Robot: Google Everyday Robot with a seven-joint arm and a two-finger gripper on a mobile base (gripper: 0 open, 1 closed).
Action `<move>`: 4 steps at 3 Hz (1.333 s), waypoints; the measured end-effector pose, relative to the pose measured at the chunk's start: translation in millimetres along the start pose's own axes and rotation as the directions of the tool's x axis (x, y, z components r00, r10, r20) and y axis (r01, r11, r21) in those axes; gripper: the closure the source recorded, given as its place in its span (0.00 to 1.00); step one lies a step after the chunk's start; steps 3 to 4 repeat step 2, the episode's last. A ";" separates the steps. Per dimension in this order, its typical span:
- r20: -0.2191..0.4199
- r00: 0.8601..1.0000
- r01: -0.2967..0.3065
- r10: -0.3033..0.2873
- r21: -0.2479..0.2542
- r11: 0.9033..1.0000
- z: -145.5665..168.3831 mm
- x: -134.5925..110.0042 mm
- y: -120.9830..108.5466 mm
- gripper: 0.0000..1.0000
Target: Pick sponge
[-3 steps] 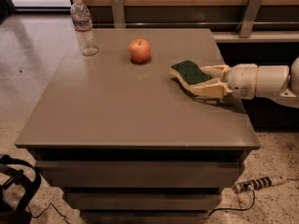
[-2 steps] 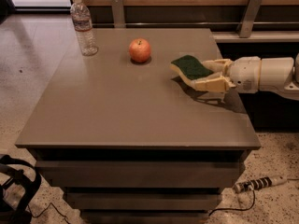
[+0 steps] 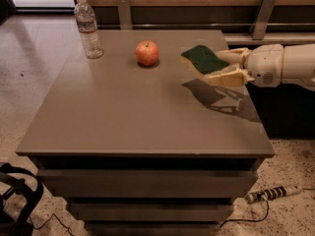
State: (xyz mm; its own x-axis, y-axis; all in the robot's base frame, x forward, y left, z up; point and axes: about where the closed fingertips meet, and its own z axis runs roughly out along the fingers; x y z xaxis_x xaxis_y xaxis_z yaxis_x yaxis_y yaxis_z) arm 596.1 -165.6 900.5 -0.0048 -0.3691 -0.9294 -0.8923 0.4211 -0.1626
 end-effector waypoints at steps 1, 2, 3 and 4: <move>0.008 0.999 0.033 -0.033 -0.002 0.999 -2.8 -15.3 1.2 1.00; 0.022 0.998 0.053 -0.052 -0.009 0.999 -5.3 -26.4 2.3 1.00; 0.022 0.998 0.053 -0.052 -0.009 0.999 -5.3 -26.4 2.3 1.00; 0.022 0.998 0.053 -0.052 -0.009 0.999 -5.3 -26.4 2.3 1.00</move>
Offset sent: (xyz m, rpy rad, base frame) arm -0.0072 0.0033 0.0398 -0.0017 -0.0737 0.0396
